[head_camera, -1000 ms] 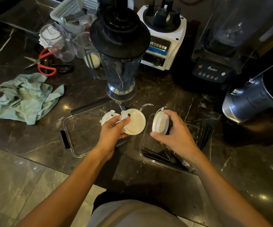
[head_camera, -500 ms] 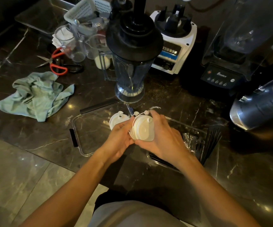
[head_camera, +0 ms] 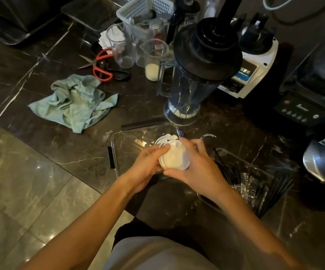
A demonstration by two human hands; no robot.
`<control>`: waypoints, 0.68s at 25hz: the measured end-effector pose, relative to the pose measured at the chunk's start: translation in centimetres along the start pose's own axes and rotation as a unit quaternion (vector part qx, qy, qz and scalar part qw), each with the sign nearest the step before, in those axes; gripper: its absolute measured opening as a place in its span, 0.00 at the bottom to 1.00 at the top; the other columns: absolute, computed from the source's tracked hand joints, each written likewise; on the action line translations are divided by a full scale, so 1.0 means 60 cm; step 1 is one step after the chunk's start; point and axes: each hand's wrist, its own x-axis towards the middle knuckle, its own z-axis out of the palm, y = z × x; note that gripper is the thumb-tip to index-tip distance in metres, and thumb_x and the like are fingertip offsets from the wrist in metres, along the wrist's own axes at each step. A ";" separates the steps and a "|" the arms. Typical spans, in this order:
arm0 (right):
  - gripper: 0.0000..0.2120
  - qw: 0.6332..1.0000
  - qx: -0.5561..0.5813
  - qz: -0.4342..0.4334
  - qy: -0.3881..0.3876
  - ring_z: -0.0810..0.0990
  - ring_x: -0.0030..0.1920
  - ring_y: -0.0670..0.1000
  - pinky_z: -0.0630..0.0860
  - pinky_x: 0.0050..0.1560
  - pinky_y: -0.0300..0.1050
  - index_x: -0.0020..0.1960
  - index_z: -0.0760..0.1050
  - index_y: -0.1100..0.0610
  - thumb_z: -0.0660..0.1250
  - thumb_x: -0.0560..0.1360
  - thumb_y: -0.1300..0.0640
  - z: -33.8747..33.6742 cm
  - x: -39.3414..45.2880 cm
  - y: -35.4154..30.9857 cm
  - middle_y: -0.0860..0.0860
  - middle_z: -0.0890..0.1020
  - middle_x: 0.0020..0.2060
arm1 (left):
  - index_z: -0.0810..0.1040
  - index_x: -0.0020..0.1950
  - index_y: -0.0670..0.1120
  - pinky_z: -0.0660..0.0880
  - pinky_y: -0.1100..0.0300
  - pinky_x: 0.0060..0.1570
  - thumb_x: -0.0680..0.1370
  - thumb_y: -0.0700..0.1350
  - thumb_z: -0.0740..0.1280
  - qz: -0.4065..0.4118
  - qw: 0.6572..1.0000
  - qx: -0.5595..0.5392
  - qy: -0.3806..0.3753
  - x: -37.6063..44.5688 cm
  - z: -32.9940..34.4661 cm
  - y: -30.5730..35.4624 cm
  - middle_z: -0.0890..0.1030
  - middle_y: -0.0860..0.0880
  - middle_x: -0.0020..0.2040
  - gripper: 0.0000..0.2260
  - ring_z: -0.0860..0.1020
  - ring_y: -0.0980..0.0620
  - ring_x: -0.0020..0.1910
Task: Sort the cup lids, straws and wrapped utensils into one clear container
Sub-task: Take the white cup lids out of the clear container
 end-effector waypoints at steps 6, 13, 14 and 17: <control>0.12 0.941 0.320 0.107 0.018 0.80 0.40 0.45 0.76 0.36 0.41 0.64 0.77 0.47 0.64 0.83 0.46 0.018 0.029 0.021 0.52 0.82 0.49 | 0.78 0.69 0.38 0.80 0.54 0.59 0.82 0.46 0.64 -0.006 0.998 -0.053 -0.025 0.012 -0.032 0.009 0.83 0.39 0.64 0.18 0.83 0.44 0.60; 0.08 0.889 0.433 0.145 0.005 0.77 0.32 0.47 0.77 0.30 0.43 0.55 0.81 0.54 0.69 0.81 0.50 0.020 0.043 0.024 0.53 0.80 0.36 | 0.80 0.67 0.46 0.80 0.55 0.55 0.85 0.44 0.62 0.019 0.999 0.047 -0.016 0.035 -0.048 0.009 0.83 0.43 0.61 0.13 0.82 0.47 0.59; 0.08 0.889 0.433 0.148 0.010 0.78 0.32 0.47 0.77 0.30 0.43 0.55 0.81 0.55 0.69 0.81 0.51 0.023 0.045 0.024 0.53 0.80 0.36 | 0.80 0.66 0.47 0.80 0.55 0.55 0.85 0.43 0.62 0.020 0.998 0.053 -0.012 0.038 -0.047 0.010 0.83 0.44 0.61 0.12 0.82 0.46 0.59; 0.08 0.882 0.444 0.153 0.026 0.78 0.32 0.47 0.79 0.31 0.43 0.55 0.81 0.56 0.70 0.81 0.52 0.028 0.052 0.027 0.53 0.81 0.38 | 0.81 0.64 0.44 0.82 0.54 0.52 0.84 0.43 0.65 0.015 0.999 0.041 0.021 0.046 -0.047 0.009 0.84 0.41 0.60 0.11 0.83 0.44 0.59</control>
